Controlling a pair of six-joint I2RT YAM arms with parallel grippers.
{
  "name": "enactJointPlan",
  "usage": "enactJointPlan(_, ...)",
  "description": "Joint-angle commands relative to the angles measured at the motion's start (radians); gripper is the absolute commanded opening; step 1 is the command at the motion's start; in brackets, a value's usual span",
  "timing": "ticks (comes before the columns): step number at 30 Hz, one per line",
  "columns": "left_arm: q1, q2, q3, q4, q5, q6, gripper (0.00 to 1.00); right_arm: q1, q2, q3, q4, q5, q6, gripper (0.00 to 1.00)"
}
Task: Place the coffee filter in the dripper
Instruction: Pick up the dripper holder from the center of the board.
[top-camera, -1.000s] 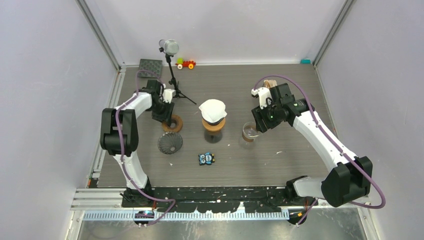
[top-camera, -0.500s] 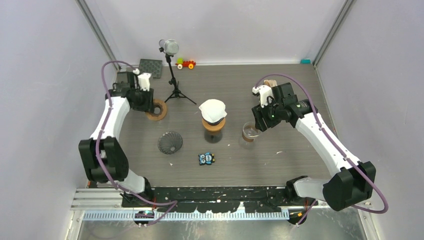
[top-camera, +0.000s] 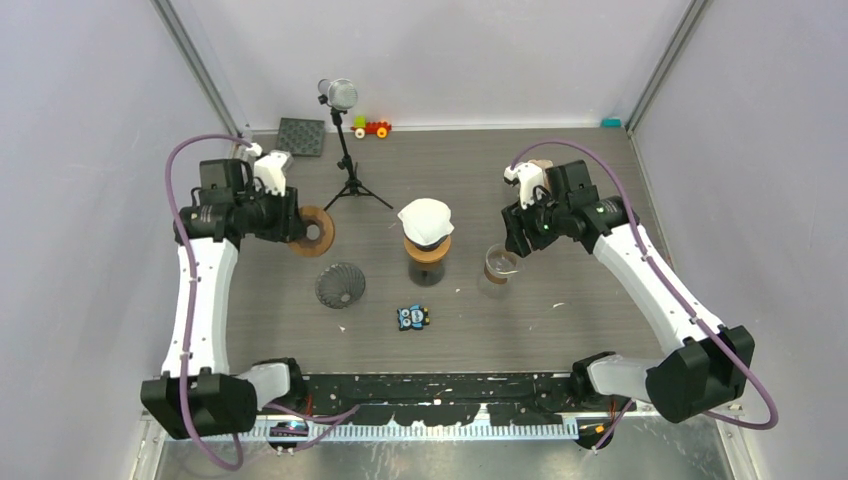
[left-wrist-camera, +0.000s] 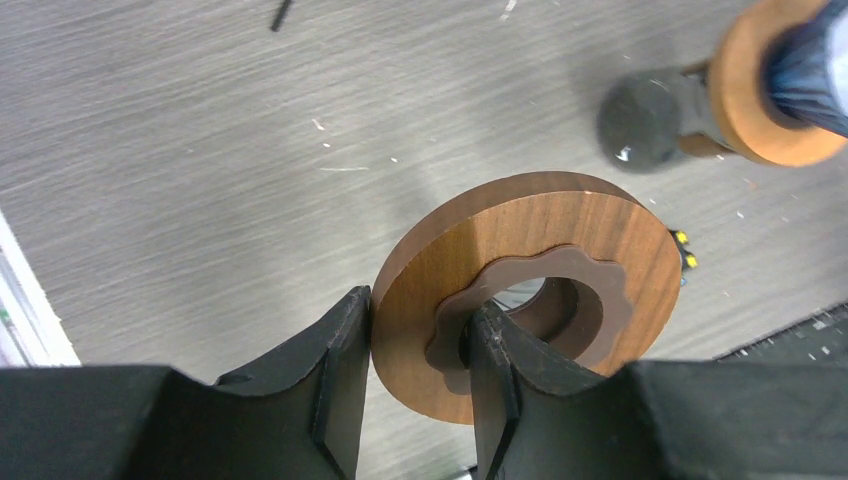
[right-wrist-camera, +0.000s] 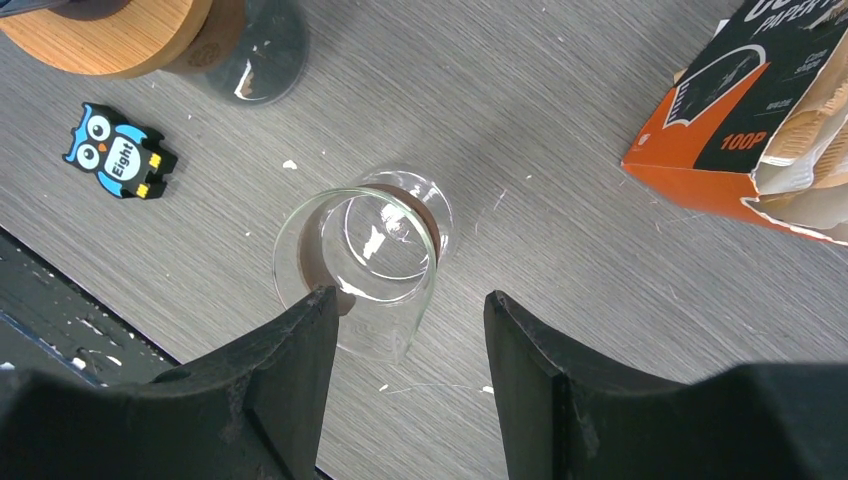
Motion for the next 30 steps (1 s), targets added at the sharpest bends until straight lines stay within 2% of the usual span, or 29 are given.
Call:
enactJointPlan(1,-0.028,-0.065,0.073,-0.109,0.11,0.019,0.23,-0.003,-0.05,0.014,0.044,-0.017,0.006,0.6)
enactJointPlan(4,-0.112,-0.083,0.115,-0.147,0.115,0.016,0.21,-0.003,-0.06,0.009,0.041,-0.001,0.004,0.61)
enactJointPlan(9,-0.344,-0.073,0.174,-0.158,0.05,-0.01,0.2,-0.025,-0.098,-0.013,0.033,0.036,-0.002,0.61)
enactJointPlan(11,-0.449,-0.049,0.207,-0.162,0.022,-0.017,0.2,-0.049,-0.119,-0.031,0.032,0.035,-0.002,0.6)
enactJointPlan(19,-0.704,0.109,0.371,-0.162,-0.041,-0.001,0.19,-0.16,-0.198,-0.087,0.014,-0.013,-0.005,0.61)
enactJointPlan(24,-0.902,0.287,0.576,-0.192,-0.127,0.009,0.2,-0.226,-0.226,-0.111,0.014,-0.022,-0.003,0.6)
enactJointPlan(30,-1.0,0.589,0.887,-0.259,-0.163,-0.054,0.22,-0.305,-0.227,-0.113,0.012,-0.017,0.028,0.6)
